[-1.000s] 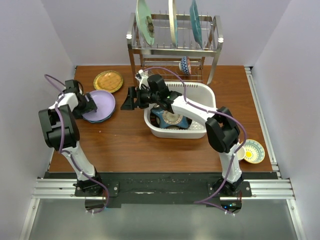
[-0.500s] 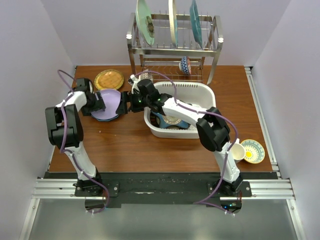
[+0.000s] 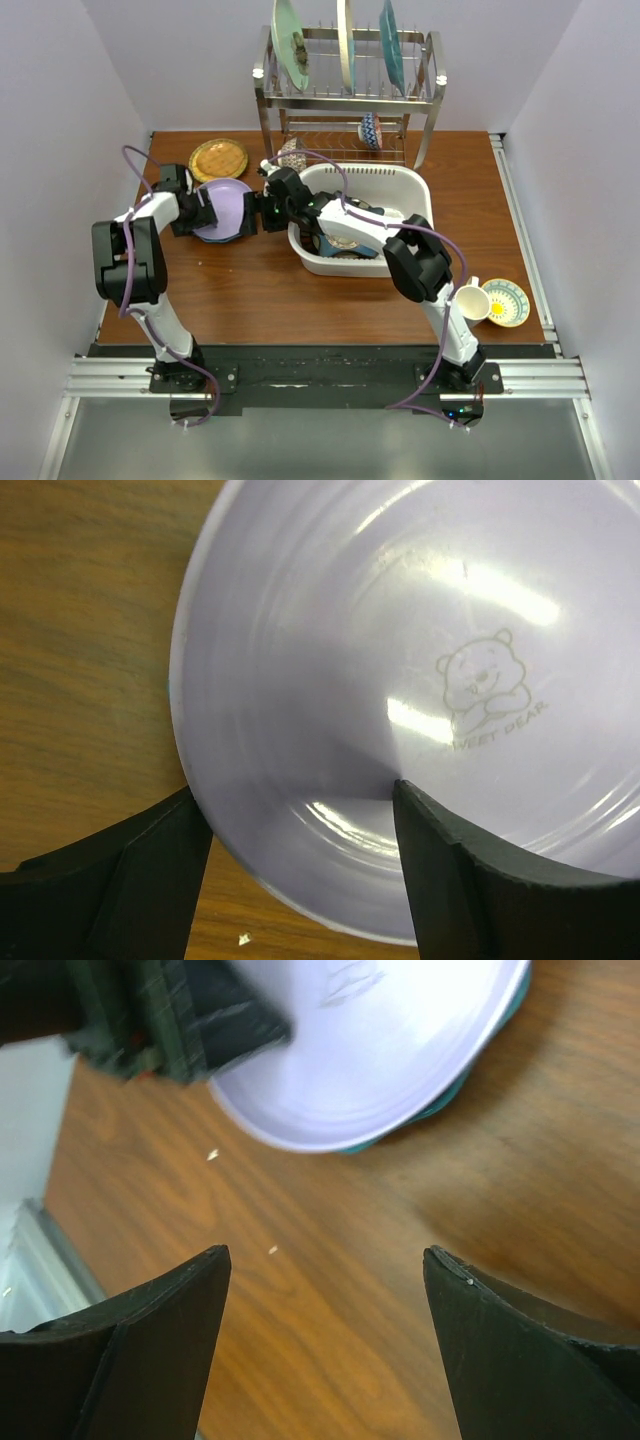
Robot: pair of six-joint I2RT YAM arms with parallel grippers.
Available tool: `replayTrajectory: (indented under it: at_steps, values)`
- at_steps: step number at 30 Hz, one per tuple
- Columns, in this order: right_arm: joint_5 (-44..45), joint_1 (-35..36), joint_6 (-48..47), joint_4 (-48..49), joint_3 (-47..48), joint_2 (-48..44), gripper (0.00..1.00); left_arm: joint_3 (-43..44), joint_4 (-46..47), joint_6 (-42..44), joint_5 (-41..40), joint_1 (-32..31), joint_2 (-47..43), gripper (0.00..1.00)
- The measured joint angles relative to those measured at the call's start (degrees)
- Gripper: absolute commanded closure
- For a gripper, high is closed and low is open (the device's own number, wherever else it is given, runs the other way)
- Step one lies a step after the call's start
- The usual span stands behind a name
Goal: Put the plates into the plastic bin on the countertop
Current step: Pick up the plate at the center of the board.
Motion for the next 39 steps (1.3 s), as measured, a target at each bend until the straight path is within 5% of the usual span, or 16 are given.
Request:
replayTrajectory:
  at_steps: [25, 39]
  values:
    - [13.16, 0.72, 0.63, 0.00, 10.51, 10.99, 0.44, -11.96, 4.42, 0.33, 3.96, -0.79, -8.37, 0.29]
    - [16.15, 1.09, 1.60, 0.63, 11.69, 12.26, 0.97, -12.59, 4.63, 1.22, 4.74, -0.85, -8.90, 0.27]
